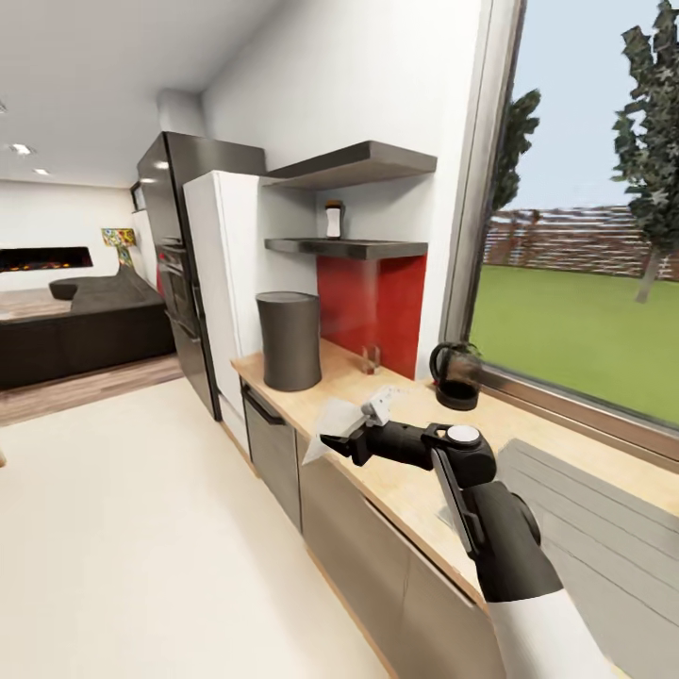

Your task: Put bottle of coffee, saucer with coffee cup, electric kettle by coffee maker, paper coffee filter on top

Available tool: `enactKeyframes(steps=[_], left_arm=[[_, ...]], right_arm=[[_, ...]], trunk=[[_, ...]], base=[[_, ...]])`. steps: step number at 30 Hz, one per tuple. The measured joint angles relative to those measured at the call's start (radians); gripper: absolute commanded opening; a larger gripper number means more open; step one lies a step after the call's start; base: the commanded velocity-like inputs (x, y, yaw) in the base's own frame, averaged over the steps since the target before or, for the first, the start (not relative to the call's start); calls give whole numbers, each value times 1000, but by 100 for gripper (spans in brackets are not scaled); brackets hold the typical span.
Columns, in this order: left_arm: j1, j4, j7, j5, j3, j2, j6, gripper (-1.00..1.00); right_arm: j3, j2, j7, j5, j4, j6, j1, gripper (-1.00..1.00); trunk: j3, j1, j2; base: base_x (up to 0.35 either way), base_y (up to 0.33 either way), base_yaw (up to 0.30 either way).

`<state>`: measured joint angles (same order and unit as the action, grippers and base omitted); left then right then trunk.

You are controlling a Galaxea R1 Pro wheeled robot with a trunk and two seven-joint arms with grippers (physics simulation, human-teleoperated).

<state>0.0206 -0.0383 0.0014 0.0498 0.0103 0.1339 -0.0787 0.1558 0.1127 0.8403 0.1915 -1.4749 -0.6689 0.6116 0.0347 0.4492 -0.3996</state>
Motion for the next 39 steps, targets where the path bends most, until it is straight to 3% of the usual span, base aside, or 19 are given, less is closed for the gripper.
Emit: enactKeyframes(steps=[39], left_arm=[[0,0,0,0,0,0,-5,100]], right_arm=[[1,0,0,-1,0,0,0,-100]], trunk=[[-16,0,0]], base=[[265,241,278]])
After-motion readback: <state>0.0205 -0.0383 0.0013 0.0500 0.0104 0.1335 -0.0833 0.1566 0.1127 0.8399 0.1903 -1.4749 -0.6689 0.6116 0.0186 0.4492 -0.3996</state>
